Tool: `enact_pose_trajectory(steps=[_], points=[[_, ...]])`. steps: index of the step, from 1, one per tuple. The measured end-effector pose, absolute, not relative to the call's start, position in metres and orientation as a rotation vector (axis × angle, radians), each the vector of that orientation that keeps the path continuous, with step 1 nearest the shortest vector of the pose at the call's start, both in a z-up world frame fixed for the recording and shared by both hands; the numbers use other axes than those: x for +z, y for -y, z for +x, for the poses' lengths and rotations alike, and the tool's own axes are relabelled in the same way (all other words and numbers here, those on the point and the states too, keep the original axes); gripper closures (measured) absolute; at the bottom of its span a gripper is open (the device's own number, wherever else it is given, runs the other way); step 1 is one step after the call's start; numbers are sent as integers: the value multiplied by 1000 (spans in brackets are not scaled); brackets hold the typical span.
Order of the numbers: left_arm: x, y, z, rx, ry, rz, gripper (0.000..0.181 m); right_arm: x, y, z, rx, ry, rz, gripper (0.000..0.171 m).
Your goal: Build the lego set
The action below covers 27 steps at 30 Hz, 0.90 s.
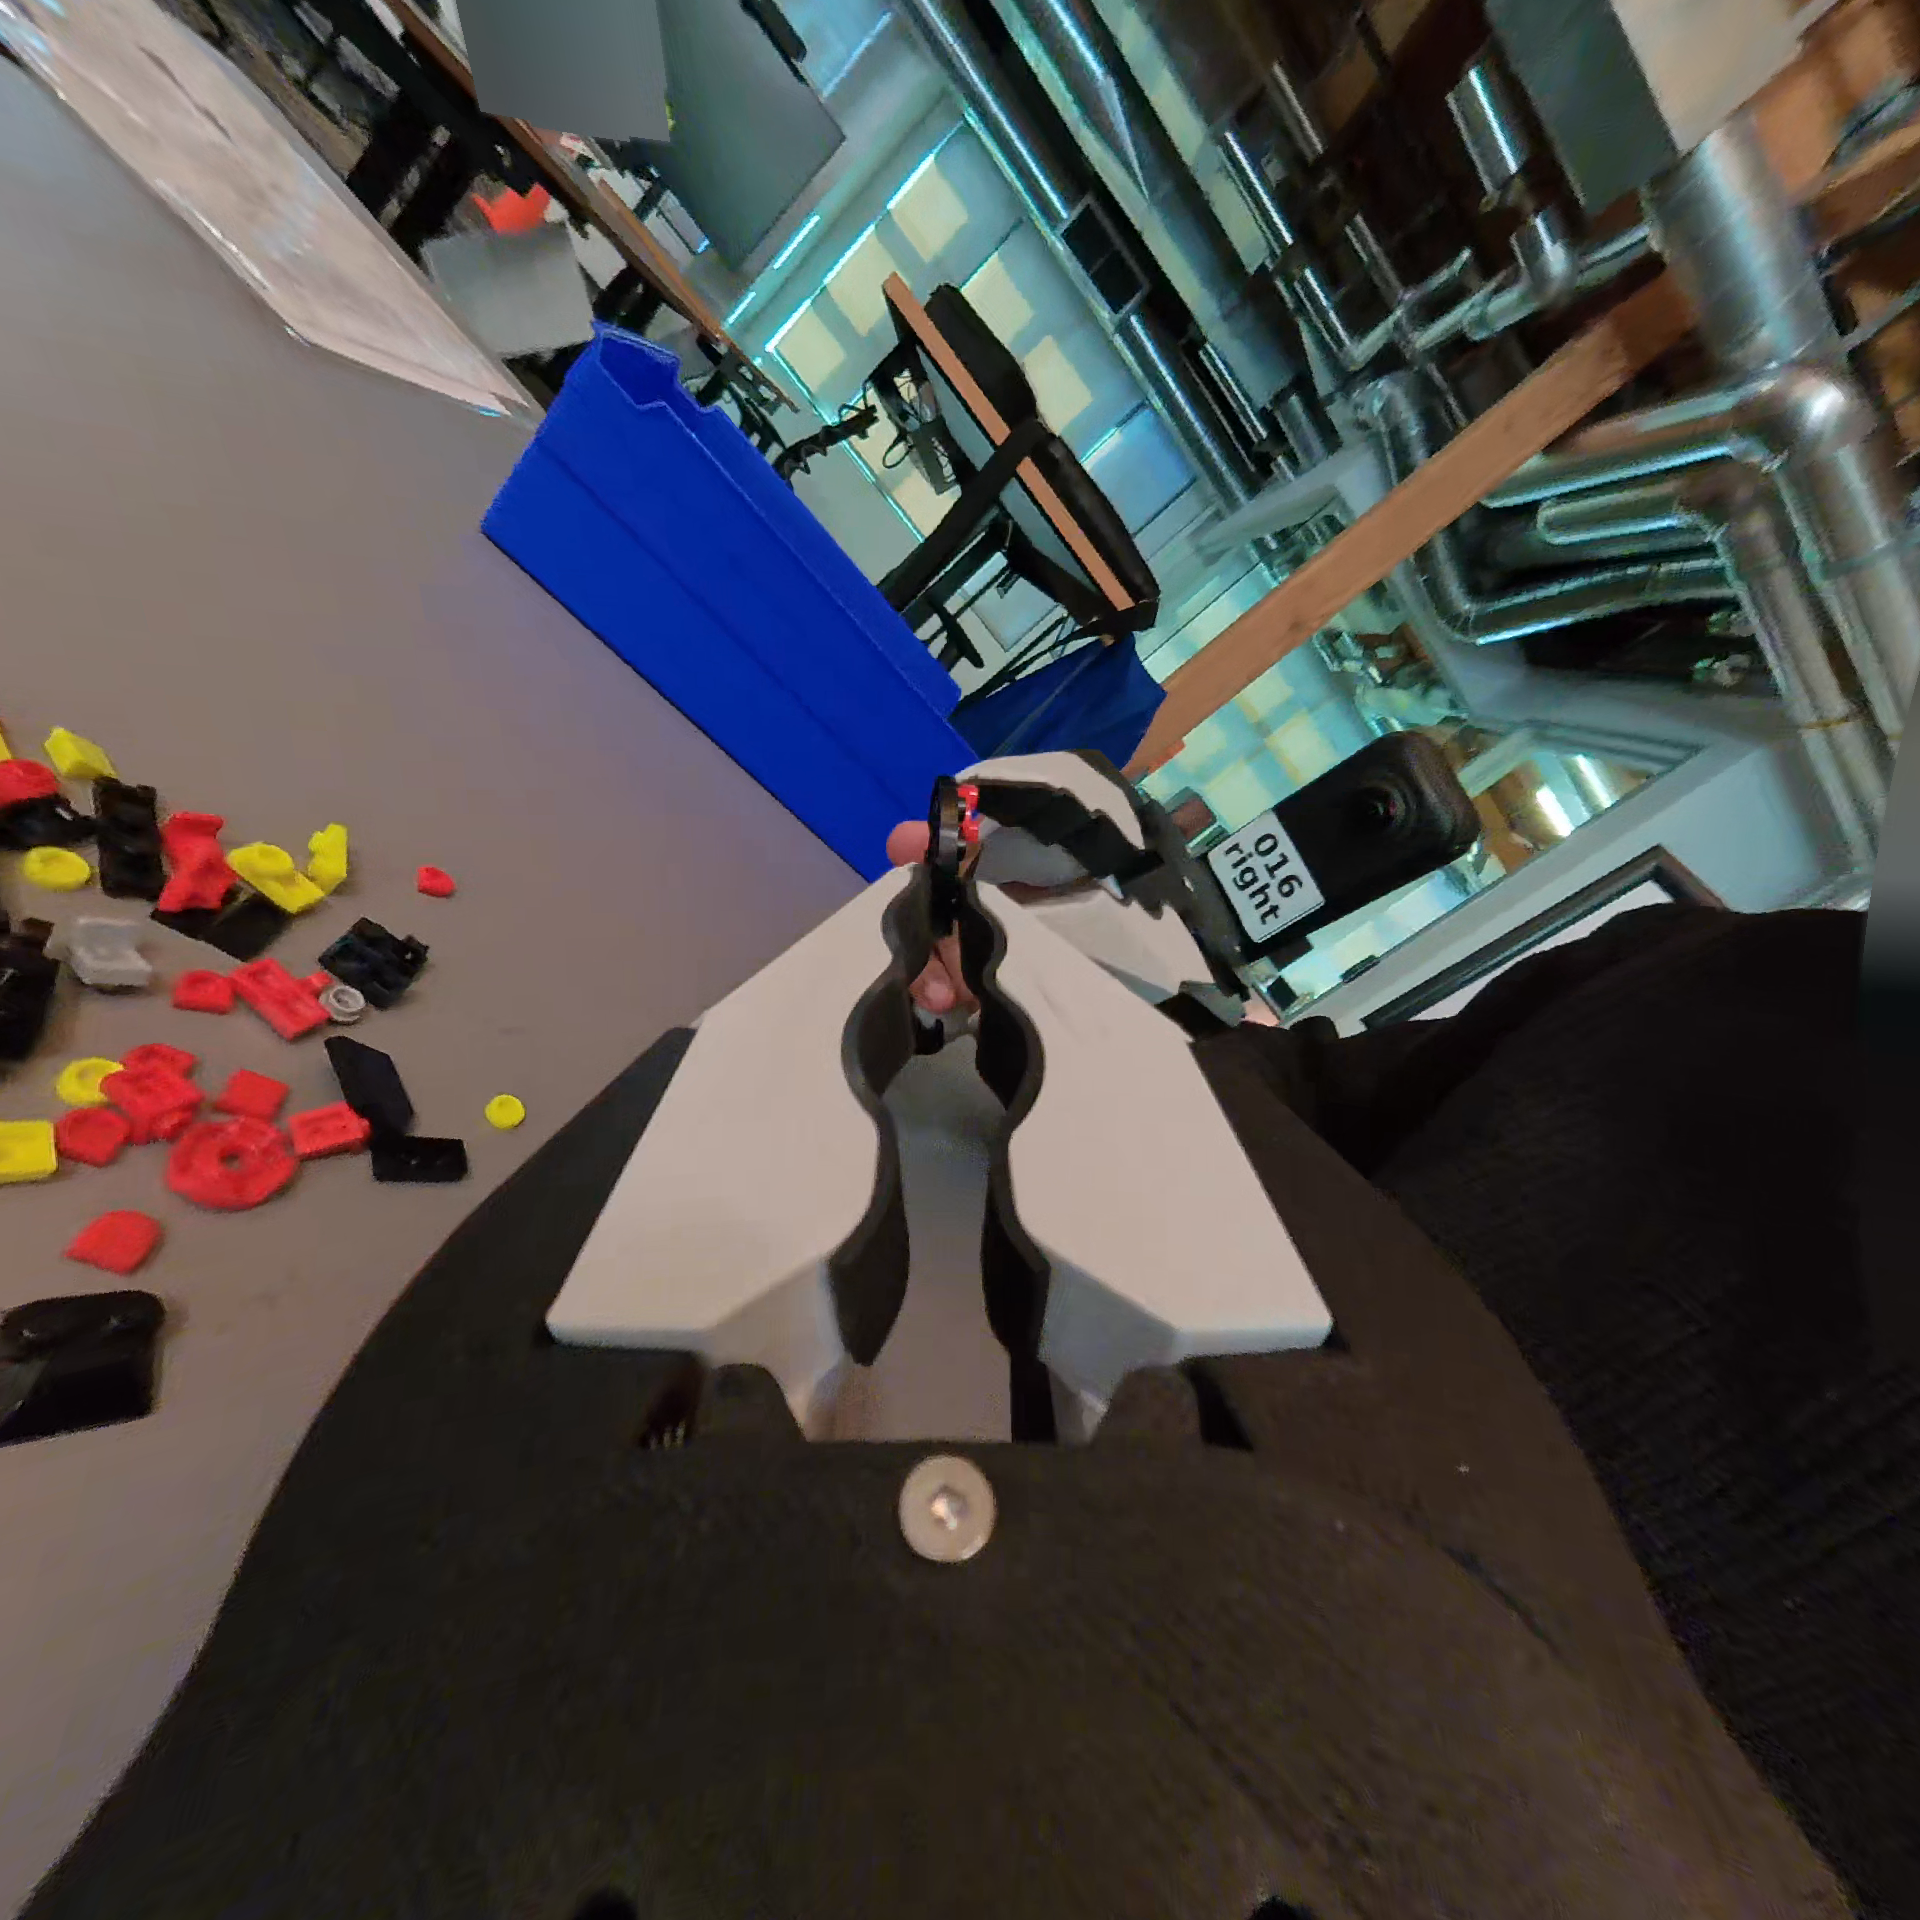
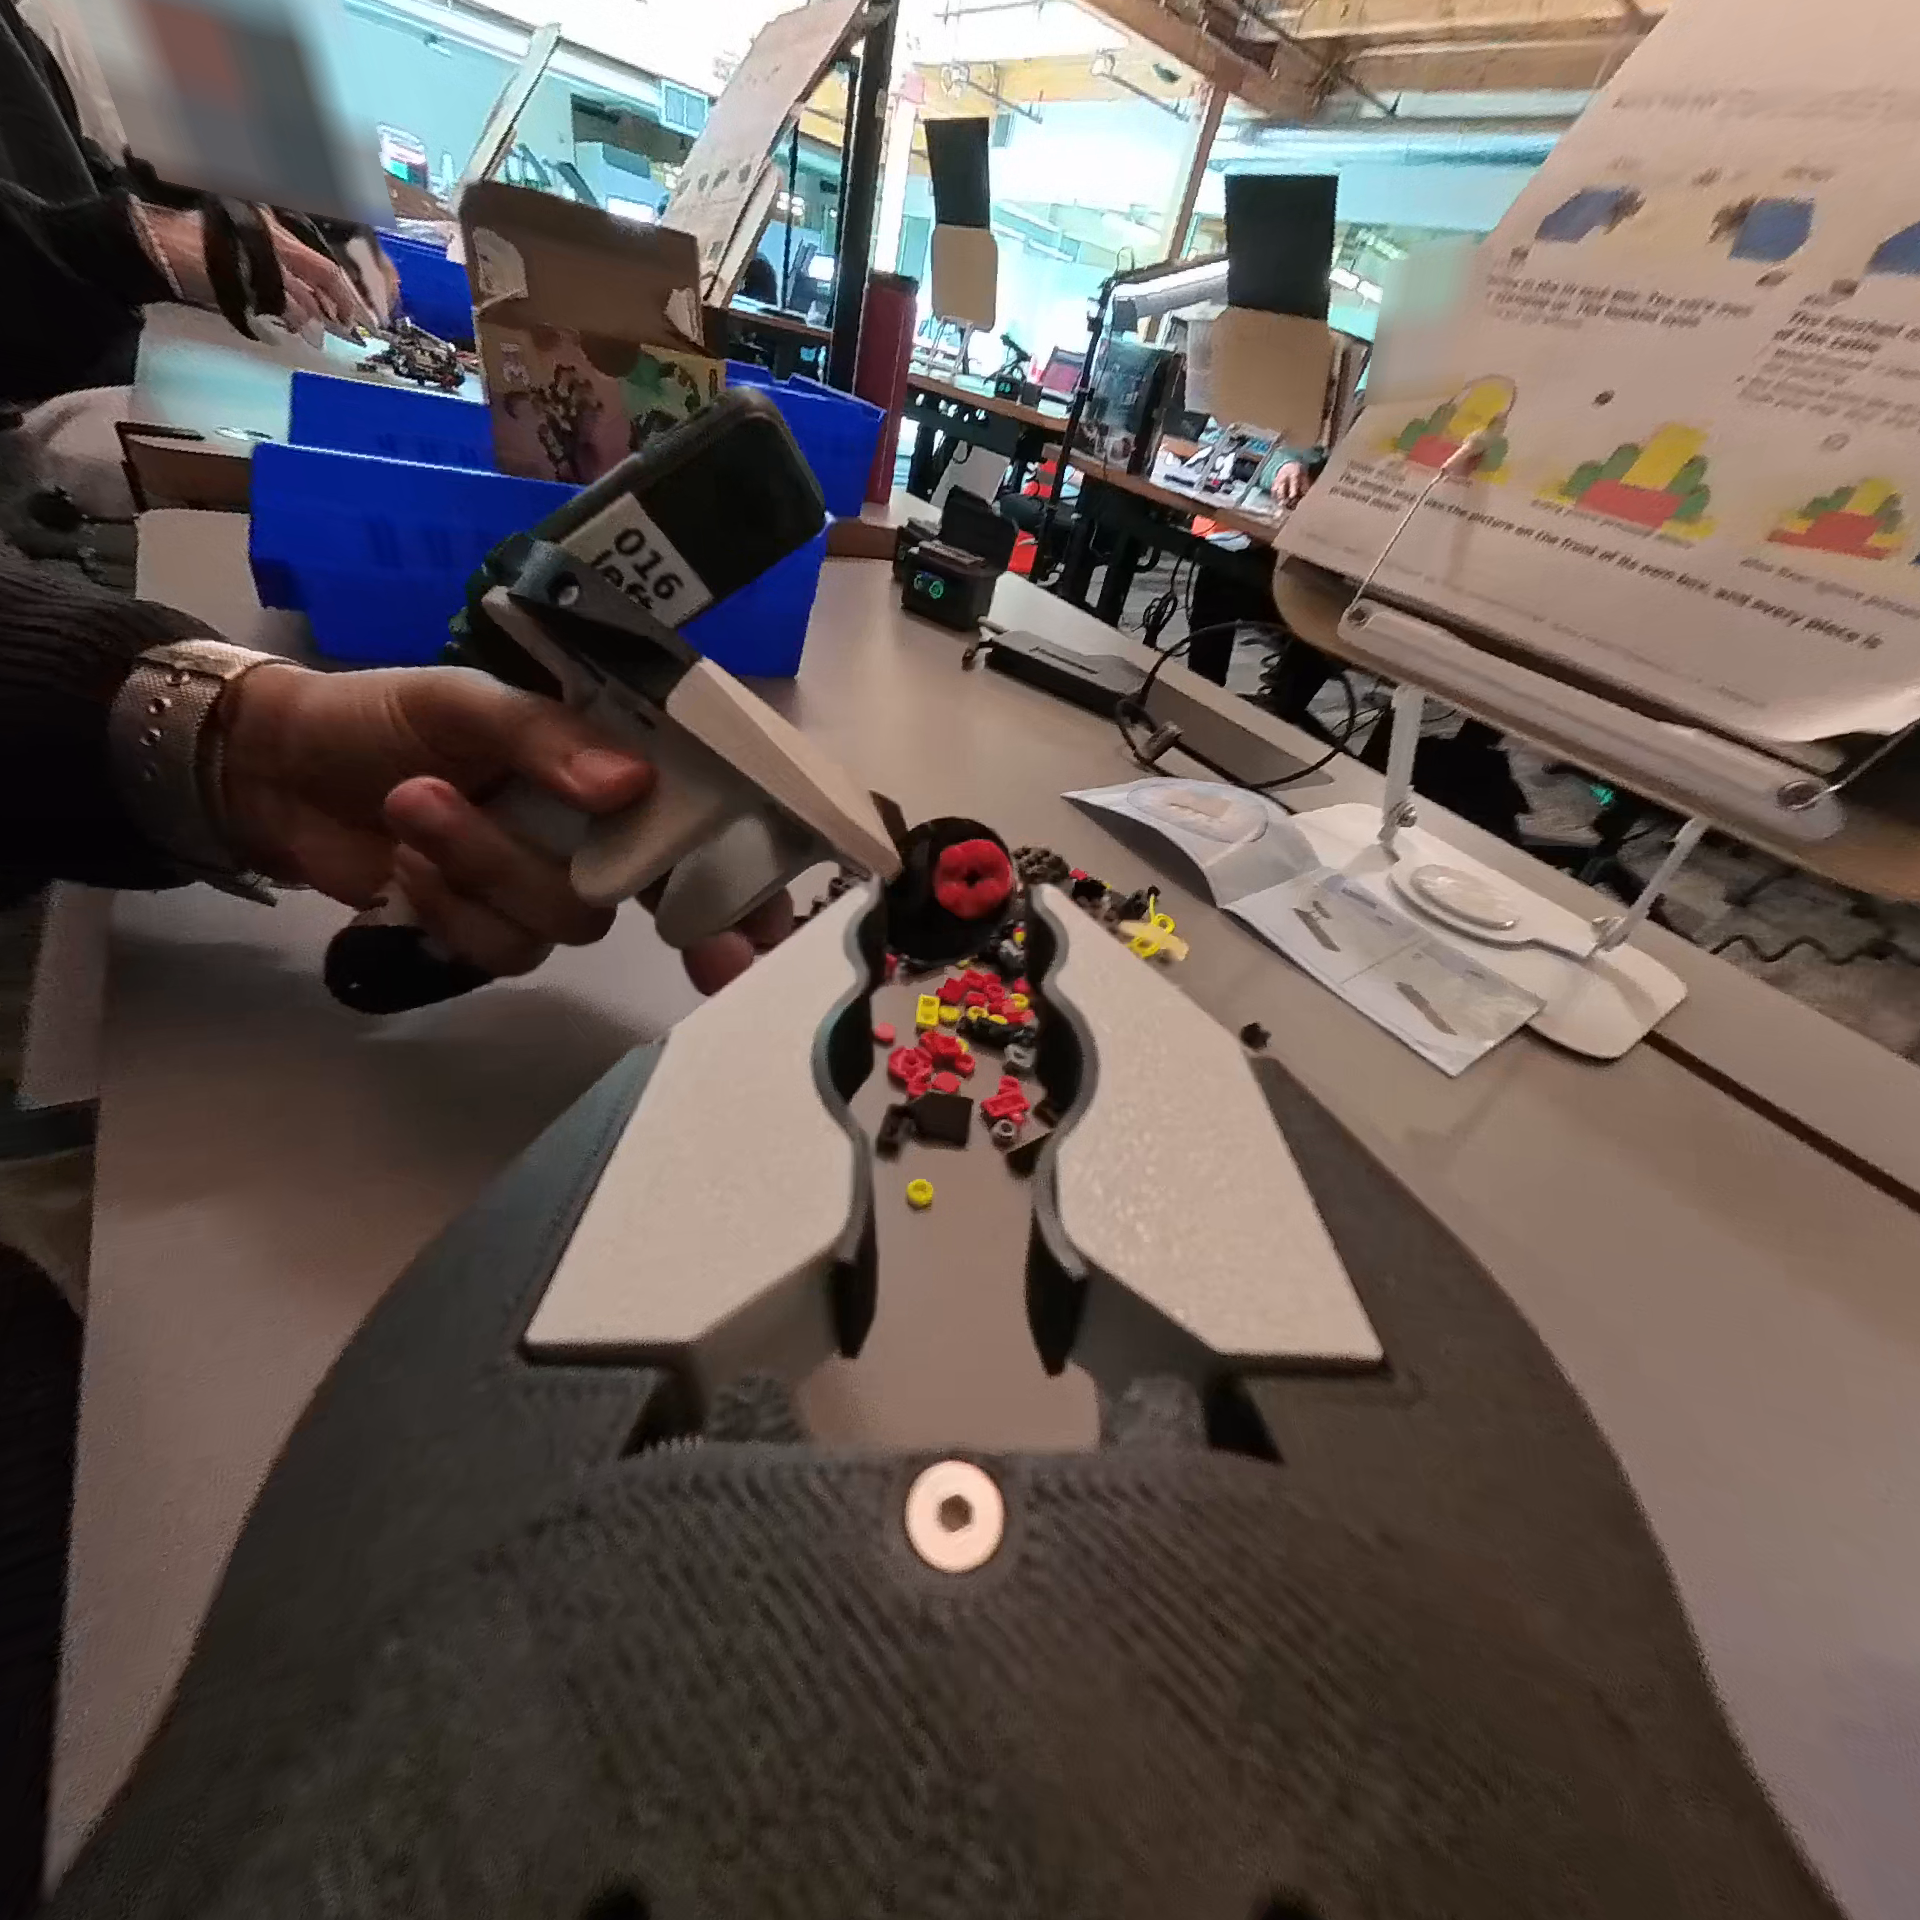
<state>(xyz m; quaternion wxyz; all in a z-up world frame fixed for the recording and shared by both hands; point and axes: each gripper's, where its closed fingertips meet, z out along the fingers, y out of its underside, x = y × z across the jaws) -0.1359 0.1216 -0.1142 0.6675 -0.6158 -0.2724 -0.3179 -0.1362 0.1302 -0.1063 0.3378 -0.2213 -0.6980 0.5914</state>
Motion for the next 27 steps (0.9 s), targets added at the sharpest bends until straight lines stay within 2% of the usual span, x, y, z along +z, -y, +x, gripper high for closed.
enact_pose_trajectory(steps=[5, 10, 19, 20, 27], points=[[-119, -125, -134, -759, 659, -1389, 181, -98, -131, -132, 1476, 1780, -485, 163], [-117, -125, -135, -853, 706, -1317, 180, -111, -125, -132, 1434, 1848, -484, 160], [-115, -125, -132, -919, 725, -1265, 179, -116, -129, -137, 1314, 1854, -455, 165], [-115, -126, -131, -925, 725, -1262, 177, -117, -130, -138, 1301, 1854, -462, 171], [-116, -128, -129, -889, 718, -1289, 179, -116, -133, -139, 1377, 1849, -520, 171]])
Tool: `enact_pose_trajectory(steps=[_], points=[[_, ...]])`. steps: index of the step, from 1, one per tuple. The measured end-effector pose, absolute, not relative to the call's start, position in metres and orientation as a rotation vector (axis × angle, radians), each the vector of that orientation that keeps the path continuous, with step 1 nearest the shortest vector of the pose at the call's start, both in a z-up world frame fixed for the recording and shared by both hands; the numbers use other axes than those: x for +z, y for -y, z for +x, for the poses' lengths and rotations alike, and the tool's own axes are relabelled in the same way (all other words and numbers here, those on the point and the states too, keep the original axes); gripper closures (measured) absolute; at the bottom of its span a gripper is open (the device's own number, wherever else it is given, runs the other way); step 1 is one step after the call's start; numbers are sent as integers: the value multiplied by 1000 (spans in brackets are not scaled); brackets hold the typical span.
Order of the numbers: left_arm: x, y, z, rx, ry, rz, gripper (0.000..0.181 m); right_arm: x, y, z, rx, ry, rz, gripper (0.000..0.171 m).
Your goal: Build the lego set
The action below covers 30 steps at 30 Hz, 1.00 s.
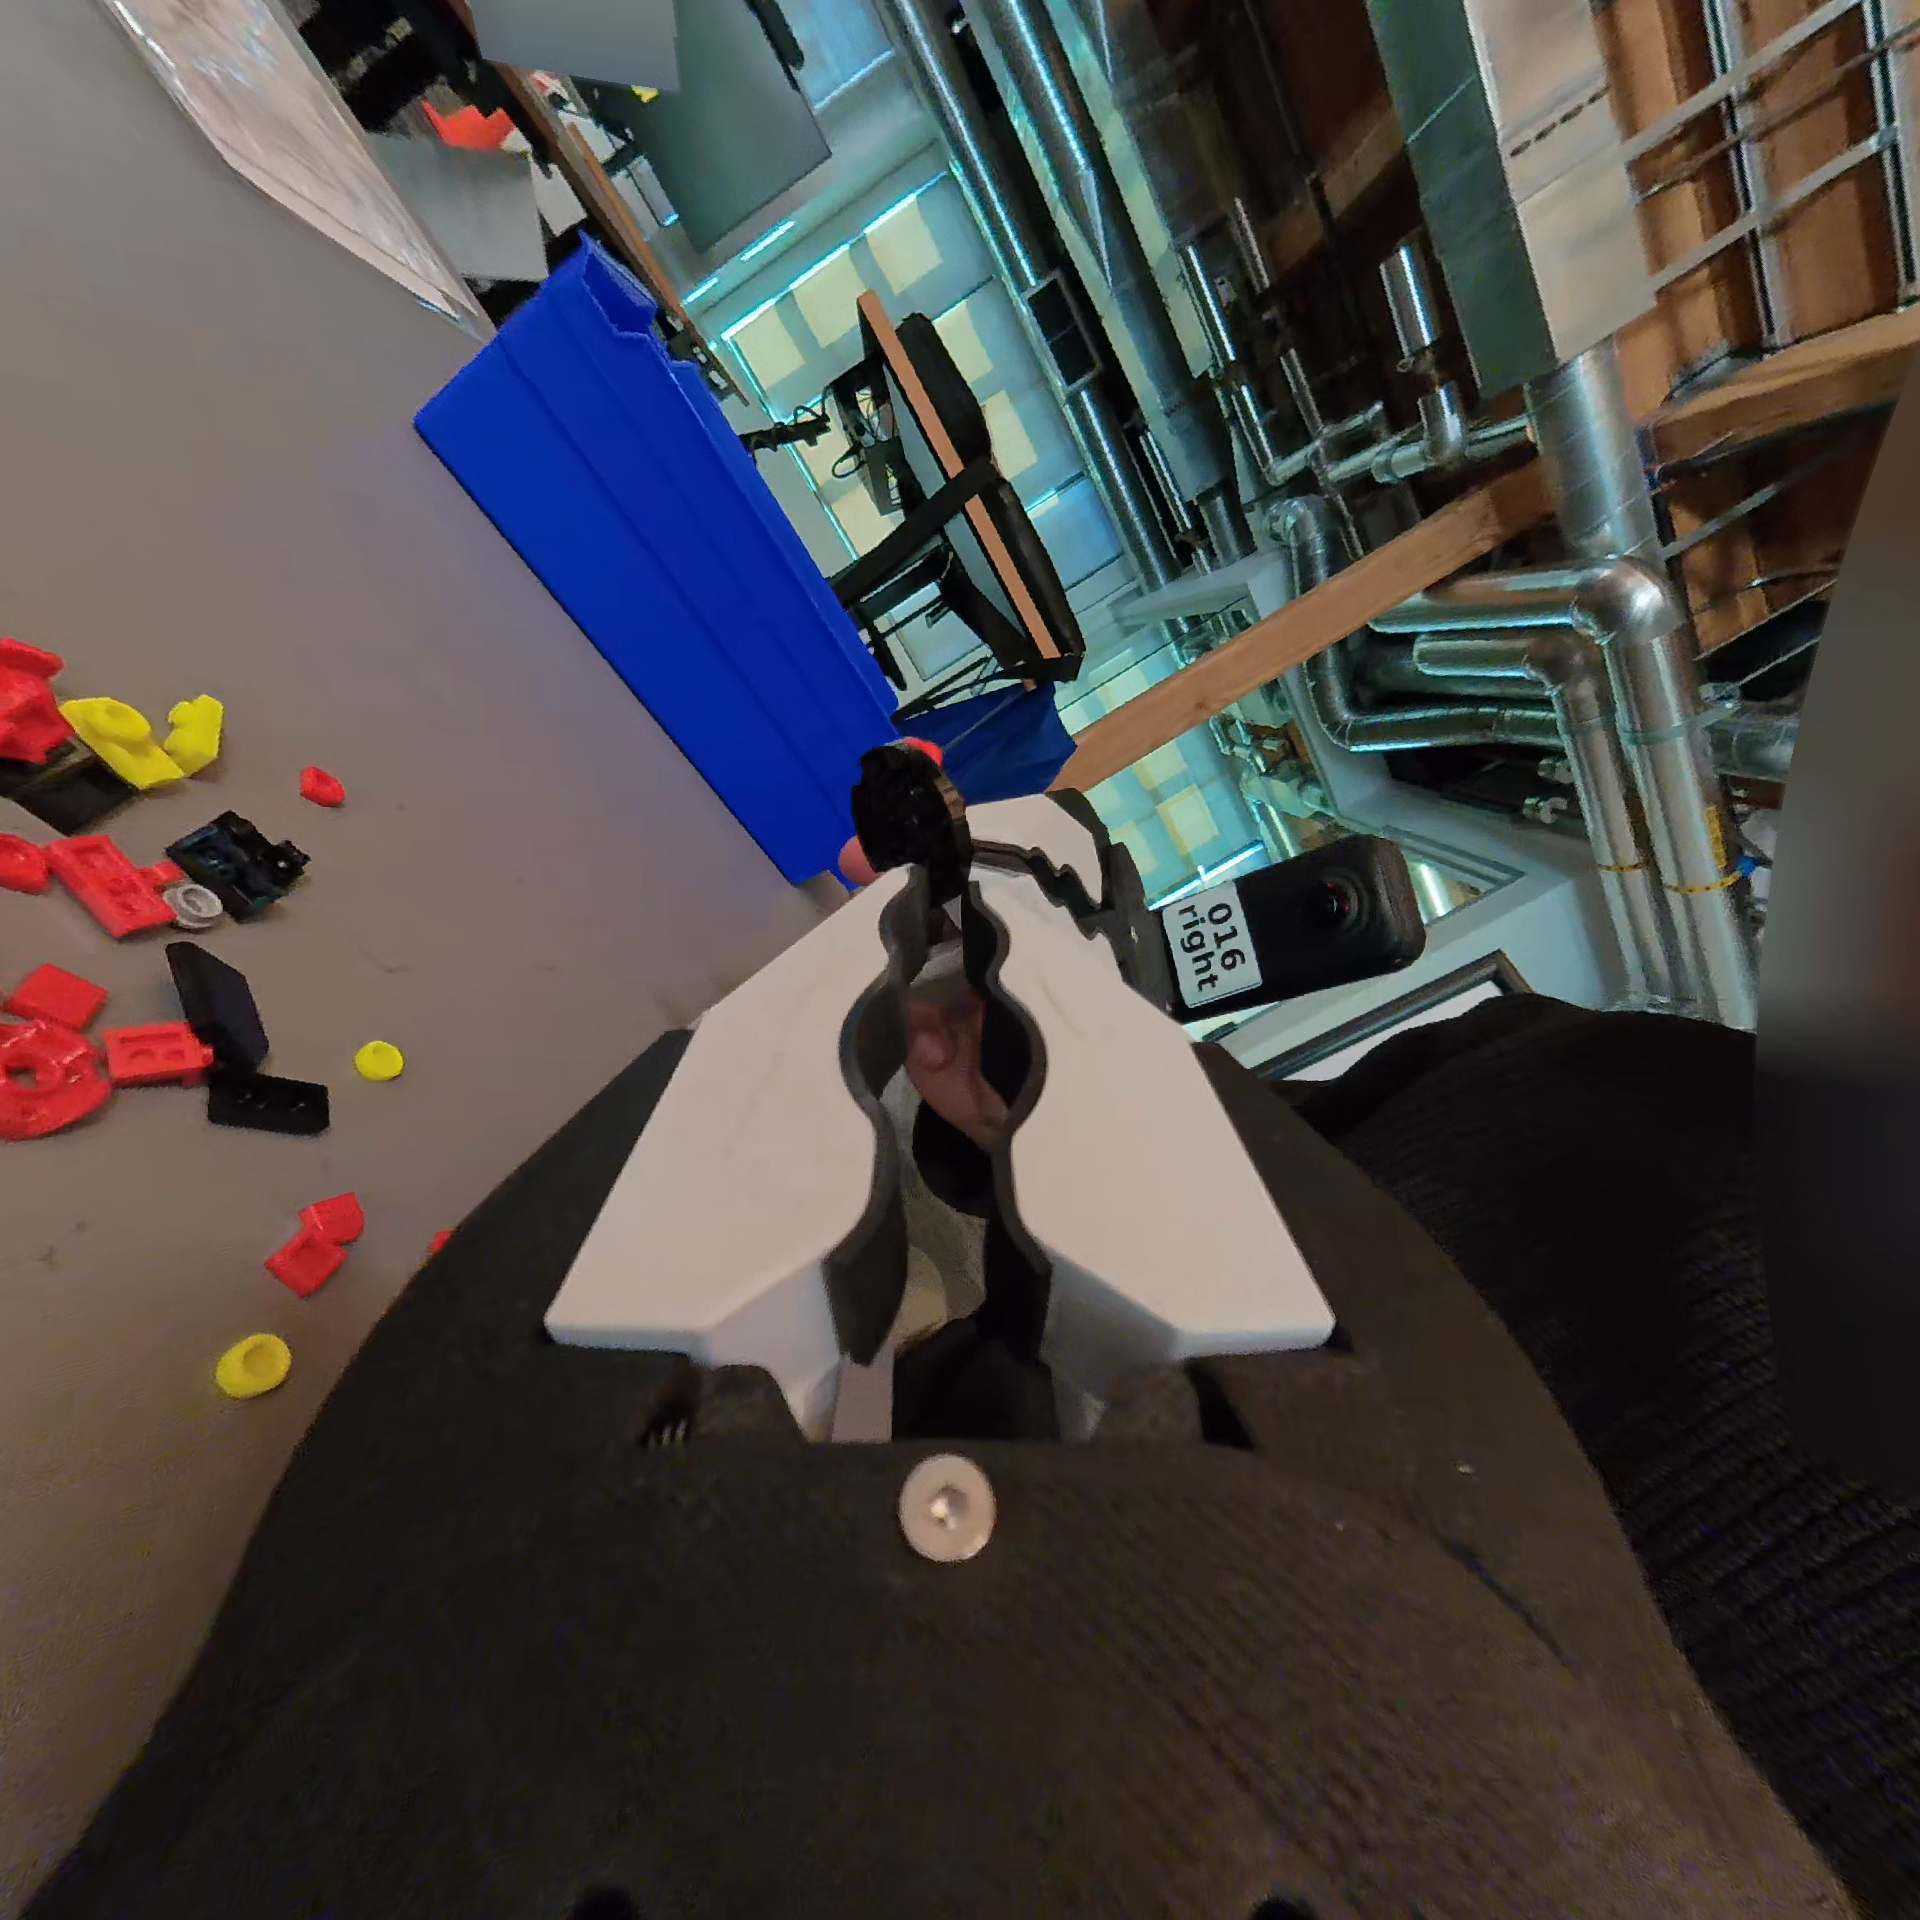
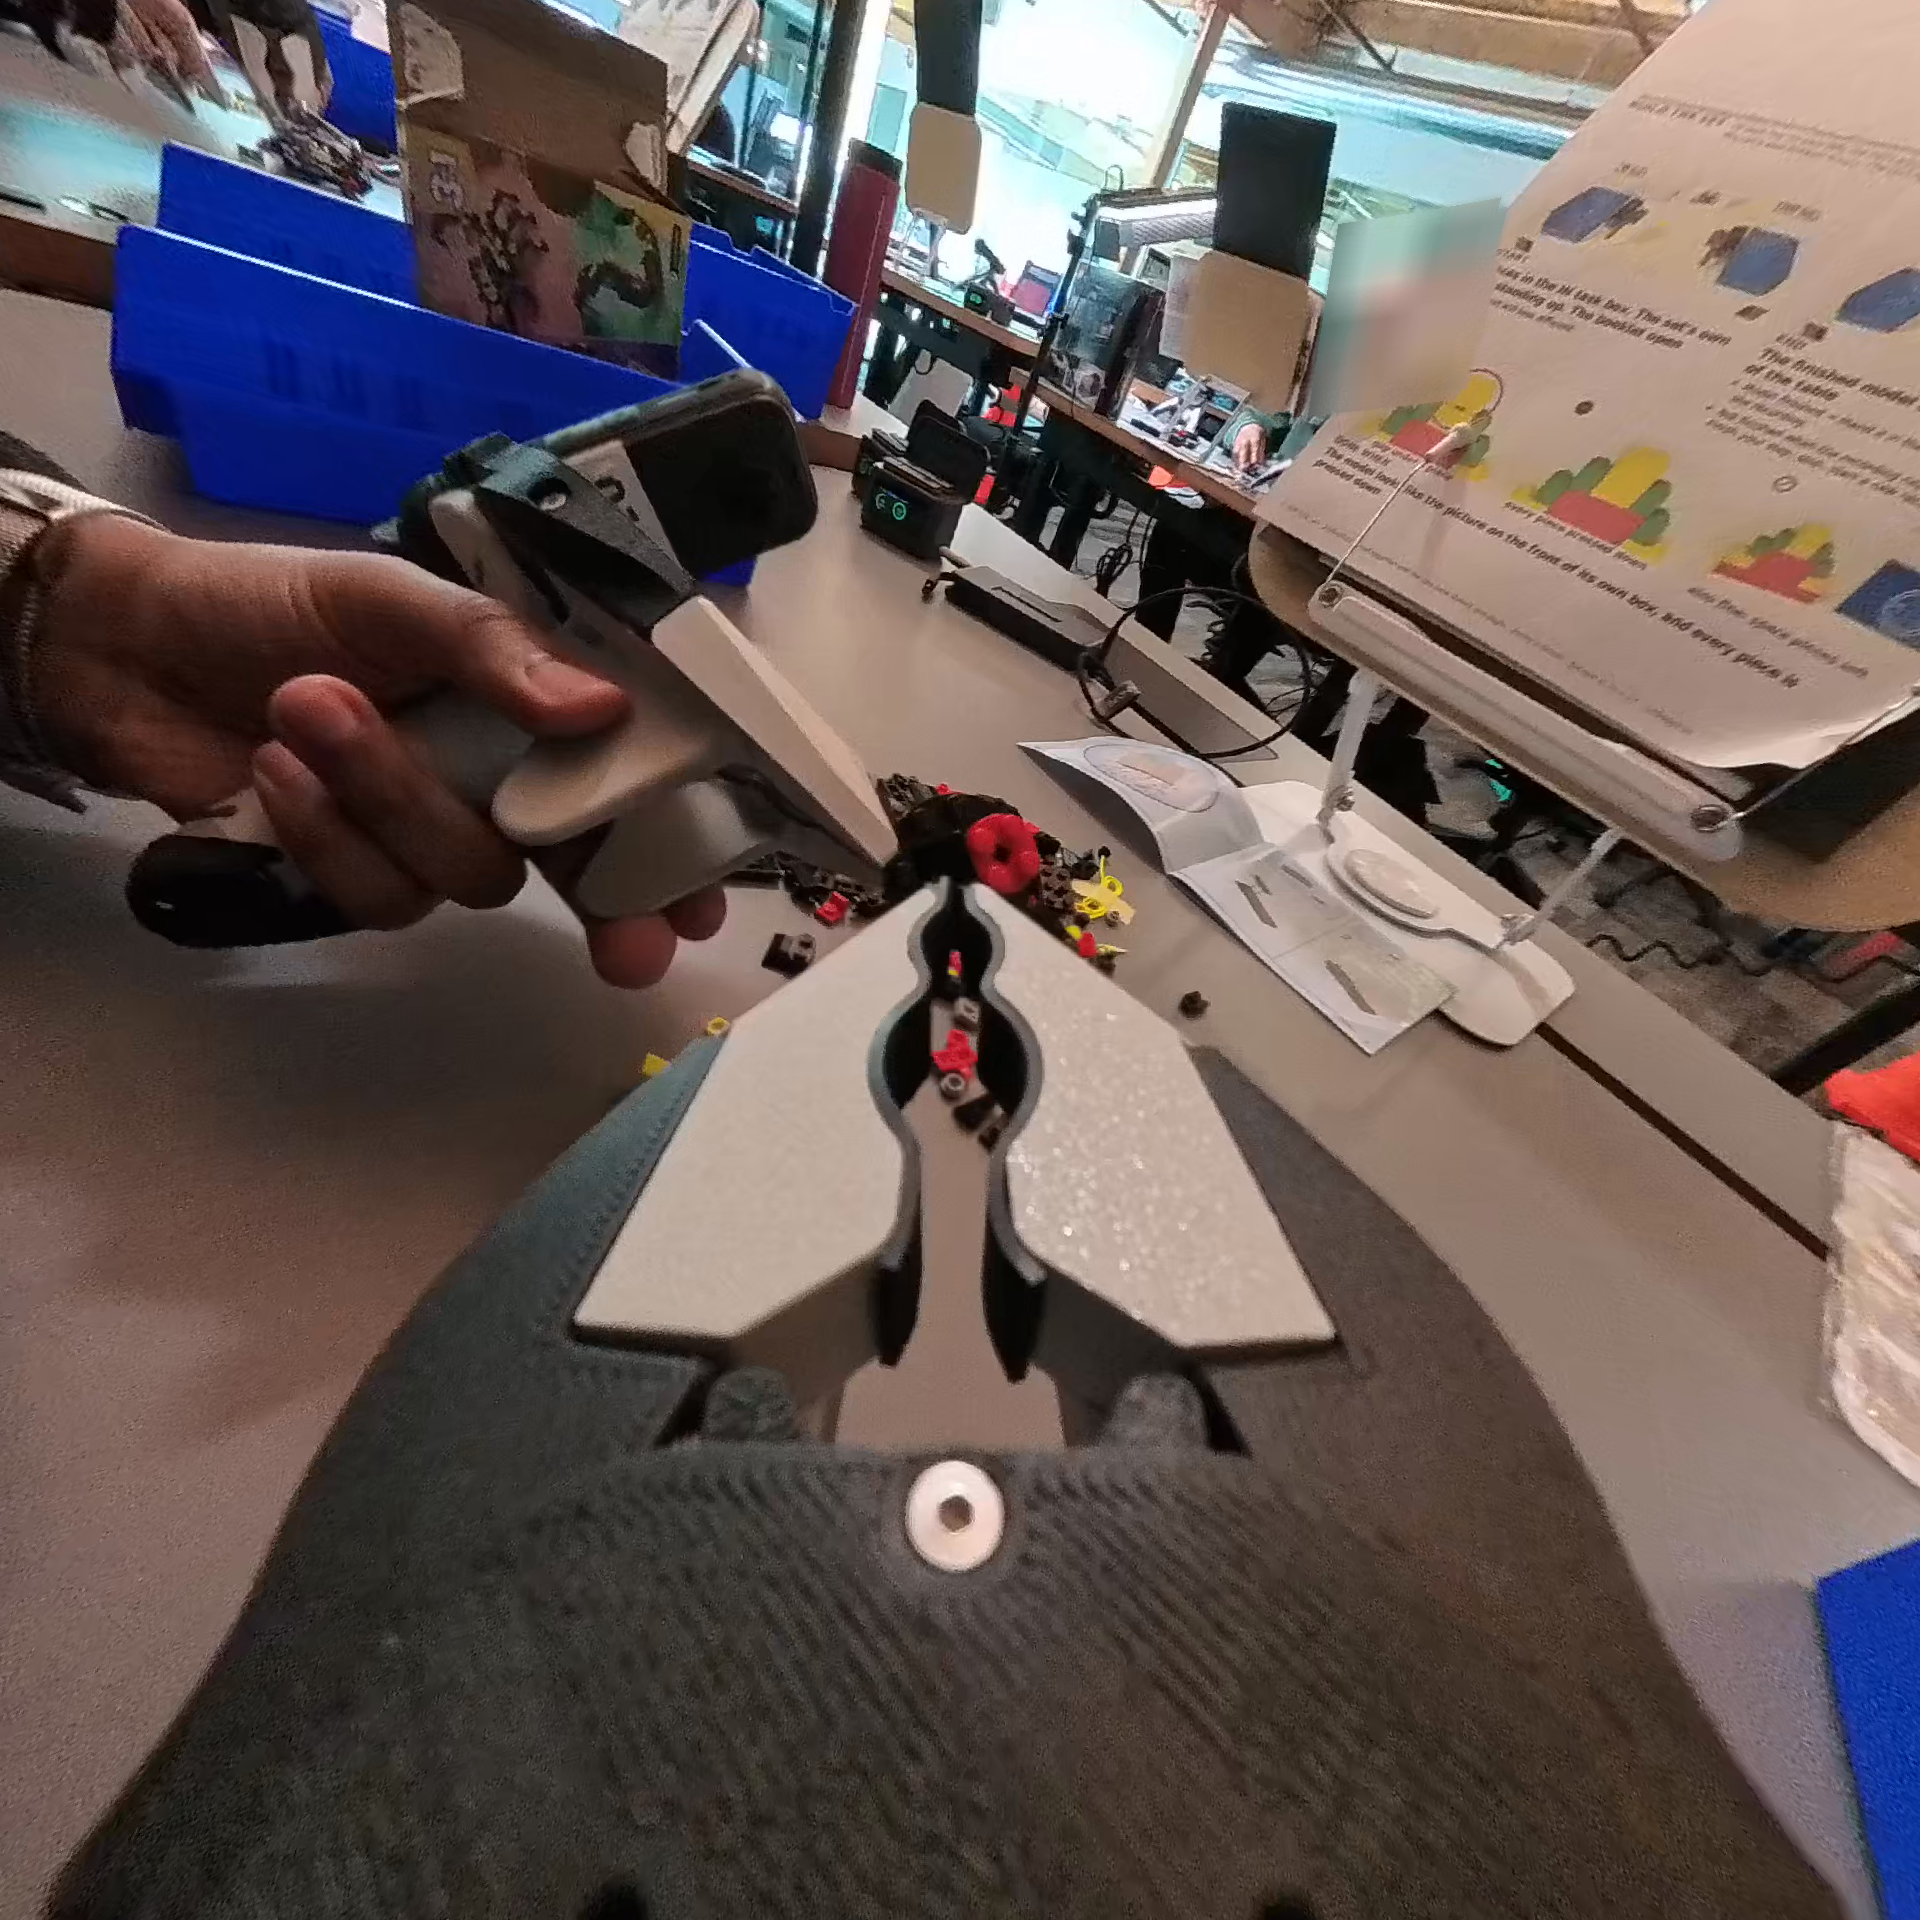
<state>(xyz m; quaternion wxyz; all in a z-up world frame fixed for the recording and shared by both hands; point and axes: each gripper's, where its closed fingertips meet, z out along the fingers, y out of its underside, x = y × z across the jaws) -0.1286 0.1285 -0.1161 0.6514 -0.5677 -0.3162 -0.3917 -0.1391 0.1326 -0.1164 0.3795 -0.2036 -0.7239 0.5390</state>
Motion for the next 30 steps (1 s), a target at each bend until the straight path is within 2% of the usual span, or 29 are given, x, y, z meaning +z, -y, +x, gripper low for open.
enact_pose_trajectory(steps=[4, 12, 16, 21, 30], points=[[-119, -128, -132, -787, 704, -1343, 180, -119, -128, -138, 1511, 1877, -612, 159], [-126, -132, -130, -404, 575, -1544, 181, -114, -132, -139, 1954, 1832, -1006, 148], [-128, -135, -126, -192, 469, -1627, 181, -120, -138, -142, 2036, 1820, -1151, 161], [-130, -136, -127, -17, 391, -1681, 180, -122, -138, -142, 2065, 1837, -1186, 158], [-136, -142, -113, -138, 363, -1698, 177, -123, -140, -141, 2037, 1891, -1143, 166]])
